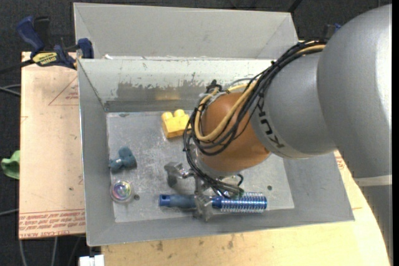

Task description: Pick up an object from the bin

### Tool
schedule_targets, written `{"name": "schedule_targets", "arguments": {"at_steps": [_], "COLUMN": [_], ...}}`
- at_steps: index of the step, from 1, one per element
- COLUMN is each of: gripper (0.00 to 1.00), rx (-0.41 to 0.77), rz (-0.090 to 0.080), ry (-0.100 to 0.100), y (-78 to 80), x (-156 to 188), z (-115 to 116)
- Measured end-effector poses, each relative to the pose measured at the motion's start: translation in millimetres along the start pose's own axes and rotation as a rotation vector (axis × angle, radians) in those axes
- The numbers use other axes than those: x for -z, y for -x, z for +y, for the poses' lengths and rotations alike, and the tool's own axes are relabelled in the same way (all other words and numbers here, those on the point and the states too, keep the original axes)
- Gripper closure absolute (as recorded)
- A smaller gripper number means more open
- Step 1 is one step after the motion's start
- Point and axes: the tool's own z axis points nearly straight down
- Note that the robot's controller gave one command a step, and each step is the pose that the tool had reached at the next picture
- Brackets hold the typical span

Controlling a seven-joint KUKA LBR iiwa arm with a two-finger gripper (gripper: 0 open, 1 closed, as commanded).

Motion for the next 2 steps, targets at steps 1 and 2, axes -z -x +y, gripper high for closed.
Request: {"name": "schedule_targets", "arguments": {"at_steps": [1, 2], "gripper": [1.00, 1.00], "rx": [-0.001, 0.015], "rz": [0.014, 0.016], "ry": [0.006, 0.006], "y": [-3.8, -5.7], "x": [-2.0, -0.9], "z": [2.5, 9.3]}}
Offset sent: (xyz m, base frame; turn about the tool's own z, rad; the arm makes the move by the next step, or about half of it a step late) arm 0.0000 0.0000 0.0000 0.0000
